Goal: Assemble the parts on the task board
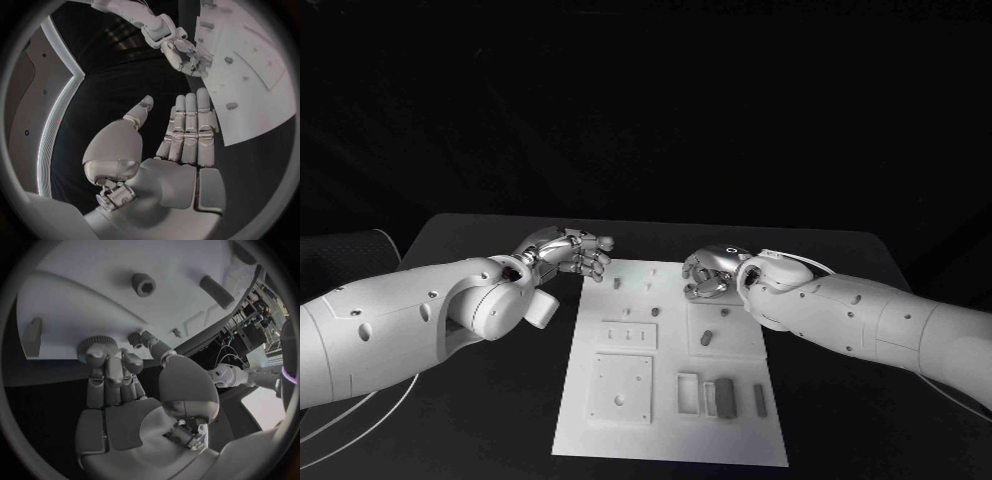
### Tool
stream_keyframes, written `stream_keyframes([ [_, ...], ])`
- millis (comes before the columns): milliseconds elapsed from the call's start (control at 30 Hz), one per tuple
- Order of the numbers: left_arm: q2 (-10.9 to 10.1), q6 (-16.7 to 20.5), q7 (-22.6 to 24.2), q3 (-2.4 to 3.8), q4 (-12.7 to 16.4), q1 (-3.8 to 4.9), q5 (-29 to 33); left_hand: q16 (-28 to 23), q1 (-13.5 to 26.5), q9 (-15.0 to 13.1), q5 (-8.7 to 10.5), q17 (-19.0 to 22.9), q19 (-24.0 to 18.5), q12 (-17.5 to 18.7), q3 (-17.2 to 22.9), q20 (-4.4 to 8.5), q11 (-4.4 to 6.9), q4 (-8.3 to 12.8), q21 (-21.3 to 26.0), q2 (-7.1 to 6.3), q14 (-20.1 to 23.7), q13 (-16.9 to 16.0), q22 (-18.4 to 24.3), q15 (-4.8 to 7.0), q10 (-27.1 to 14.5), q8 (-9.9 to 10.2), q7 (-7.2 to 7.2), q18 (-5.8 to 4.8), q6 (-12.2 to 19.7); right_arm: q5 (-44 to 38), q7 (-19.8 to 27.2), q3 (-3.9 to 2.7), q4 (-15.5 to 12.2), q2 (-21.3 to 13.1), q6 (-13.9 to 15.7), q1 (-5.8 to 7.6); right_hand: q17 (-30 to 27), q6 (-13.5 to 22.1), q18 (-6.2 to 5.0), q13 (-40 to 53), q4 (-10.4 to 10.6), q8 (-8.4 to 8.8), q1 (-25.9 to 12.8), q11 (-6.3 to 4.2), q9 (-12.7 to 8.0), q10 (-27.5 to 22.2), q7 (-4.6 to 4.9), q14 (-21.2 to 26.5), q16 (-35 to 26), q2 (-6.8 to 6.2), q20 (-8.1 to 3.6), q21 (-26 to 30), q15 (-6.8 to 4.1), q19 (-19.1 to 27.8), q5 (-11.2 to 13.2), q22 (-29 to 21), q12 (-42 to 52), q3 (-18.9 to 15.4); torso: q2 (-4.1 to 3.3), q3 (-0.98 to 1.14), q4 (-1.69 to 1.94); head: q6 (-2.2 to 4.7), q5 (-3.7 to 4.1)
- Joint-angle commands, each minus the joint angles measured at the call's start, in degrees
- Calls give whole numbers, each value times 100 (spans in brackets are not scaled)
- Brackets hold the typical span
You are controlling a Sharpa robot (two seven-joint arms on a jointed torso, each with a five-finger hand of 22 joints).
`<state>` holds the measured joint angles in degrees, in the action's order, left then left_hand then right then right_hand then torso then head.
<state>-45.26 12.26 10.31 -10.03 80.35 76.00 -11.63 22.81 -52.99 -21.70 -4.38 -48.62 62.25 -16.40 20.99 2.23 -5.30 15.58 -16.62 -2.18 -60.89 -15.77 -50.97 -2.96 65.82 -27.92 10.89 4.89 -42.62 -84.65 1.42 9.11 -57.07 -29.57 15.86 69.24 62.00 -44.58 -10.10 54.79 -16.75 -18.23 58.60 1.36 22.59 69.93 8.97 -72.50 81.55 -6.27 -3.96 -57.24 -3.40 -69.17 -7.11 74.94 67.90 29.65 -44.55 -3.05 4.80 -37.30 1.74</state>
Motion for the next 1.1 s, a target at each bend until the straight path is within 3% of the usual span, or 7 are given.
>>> stream_keyframes([
  [33,1,-77,25,6,1,8,37,-28,57,-7,-18,-8,-9,40,-13,45,-11,3,3,15,-12,-12,-7,-5,-48,38,-12,63,-38,-157,-73,34,-11,-37,-184,-55,19,-94,-490,-2,1,-45,92,121,10,-81,18,-48,42,1,-30,-32,-19,19,-35,129,35,-25,-17,-2,-2,2,11],
  [500,-17,-71,17,6,-17,9,37,-37,51,-14,-18,-23,-8,43,-8,45,-10,11,4,18,-14,-29,-13,-5,-50,41,-14,64,-44,-235,-112,35,-182,-120,-27,-76,40,-427,-490,-29,1,-228,219,23,130,-17,-86,-90,89,69,-28,-103,-108,37,-55,123,28,-62,-40,-7,6,6,23],
  [1100,-26,-91,-19,6,-36,9,44,-47,49,-22,-16,-39,-8,48,-4,44,-11,17,6,20,-16,-48,-20,-5,-52,46,-14,63,-48,-273,-164,35,-241,-155,-2,-87,33,-541,-490,-41,2,-294,217,-25,210,7,-135,-101,97,67,-24,-123,-155,39,-52,117,10,-89,-64,-10,5,14,40],
])
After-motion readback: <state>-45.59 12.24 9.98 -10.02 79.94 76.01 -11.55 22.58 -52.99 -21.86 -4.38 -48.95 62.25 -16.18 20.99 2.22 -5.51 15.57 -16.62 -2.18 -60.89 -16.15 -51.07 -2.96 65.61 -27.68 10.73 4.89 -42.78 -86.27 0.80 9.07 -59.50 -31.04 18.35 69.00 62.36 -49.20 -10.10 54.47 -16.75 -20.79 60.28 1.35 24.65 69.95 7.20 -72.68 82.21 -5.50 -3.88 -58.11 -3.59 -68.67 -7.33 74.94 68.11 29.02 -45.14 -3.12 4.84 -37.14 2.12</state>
